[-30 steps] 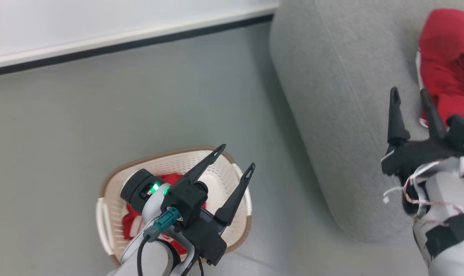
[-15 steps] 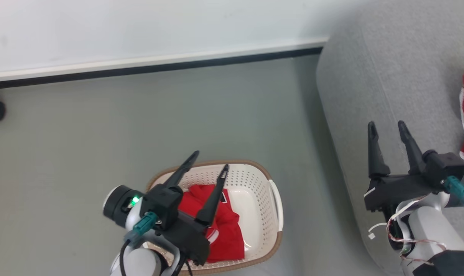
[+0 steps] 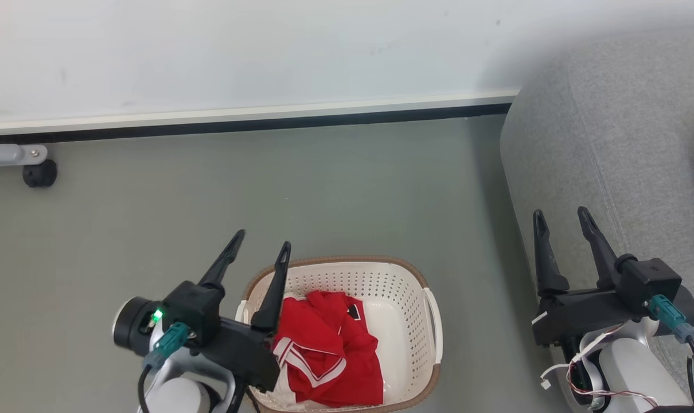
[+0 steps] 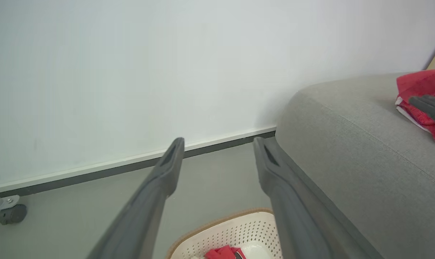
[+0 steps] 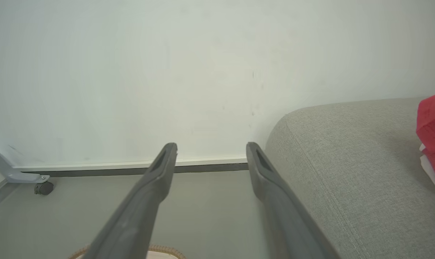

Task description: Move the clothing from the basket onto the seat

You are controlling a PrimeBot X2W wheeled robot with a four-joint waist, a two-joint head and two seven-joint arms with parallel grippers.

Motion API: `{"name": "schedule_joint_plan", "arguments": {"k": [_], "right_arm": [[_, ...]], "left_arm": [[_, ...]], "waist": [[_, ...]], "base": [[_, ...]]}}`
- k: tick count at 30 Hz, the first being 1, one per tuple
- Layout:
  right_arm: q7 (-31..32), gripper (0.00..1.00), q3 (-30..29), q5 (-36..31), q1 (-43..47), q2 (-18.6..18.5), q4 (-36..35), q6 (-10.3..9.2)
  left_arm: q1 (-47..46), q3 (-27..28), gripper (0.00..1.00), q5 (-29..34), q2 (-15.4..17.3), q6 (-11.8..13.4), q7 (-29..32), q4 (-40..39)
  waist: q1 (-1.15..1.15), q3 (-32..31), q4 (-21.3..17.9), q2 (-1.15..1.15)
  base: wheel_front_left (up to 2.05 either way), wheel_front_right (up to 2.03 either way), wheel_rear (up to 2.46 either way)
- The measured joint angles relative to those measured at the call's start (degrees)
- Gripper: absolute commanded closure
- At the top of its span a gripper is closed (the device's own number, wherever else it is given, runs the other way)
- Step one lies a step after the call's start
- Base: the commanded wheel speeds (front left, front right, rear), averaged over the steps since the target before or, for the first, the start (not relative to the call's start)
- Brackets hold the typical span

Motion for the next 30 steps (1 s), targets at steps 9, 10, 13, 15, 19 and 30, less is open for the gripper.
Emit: {"name": "schedule_joint_plan", "arguments": {"k": [9, 10, 13, 15, 19, 30], "right_arm": [[0.02, 0.0, 0.6, -0.41, 1.36, 0.25, -1.45, -0.88], [0.02, 0.0, 0.58, -0.41, 1.81, 0.25, -1.66, -0.89], [0.09, 0.0, 0.47, -0.41, 3.17, 0.24, -1.91, -1.07], [0.33, 0.0, 0.36, -0.41, 3.98, 0.24, -2.29, -1.41], [0.53, 0.0, -0.02, -0.41, 5.32, 0.15, -2.96, -1.48], [1.78, 0.0, -0.33, -0.4, 7.94, 0.12, -4.6, -2.43]], "left_arm": [[2.82, 3.61, 0.0, -1.23, 0.96, 1.48, -1.24, 1.54], [3.14, 3.86, 0.0, -1.31, 1.1, 1.49, -1.38, 1.65], [3.81, 4.69, 0.0, -1.48, 1.13, 1.96, -1.56, 1.72], [4.02, 5.46, 0.0, -1.66, 1.18, 2.02, -2.01, 1.78], [4.16, 6.09, 0.0, -2.08, 1.16, 2.43, -2.15, 1.82], [6.34, 7.69, 0.0, -2.49, 1.34, 2.94, -2.97, 1.41]], "waist": [[0.0, -1.75, 0.54, 0.0], [0.0, -2.0, 0.54, 0.0], [0.0, -2.76, 0.55, 0.0], [0.0, -3.22, 0.6, 0.0], [0.0, -3.79, 0.79, 0.01], [0.0, -5.16, 1.44, 0.01]], "base": [[0.0, 0.0, 0.0], [0.0, 0.0, 0.0], [0.0, 0.0, 0.0], [0.0, 0.0, 0.0], [0.0, 0.0, 0.0], [0.0, 0.0, 0.0]]}}
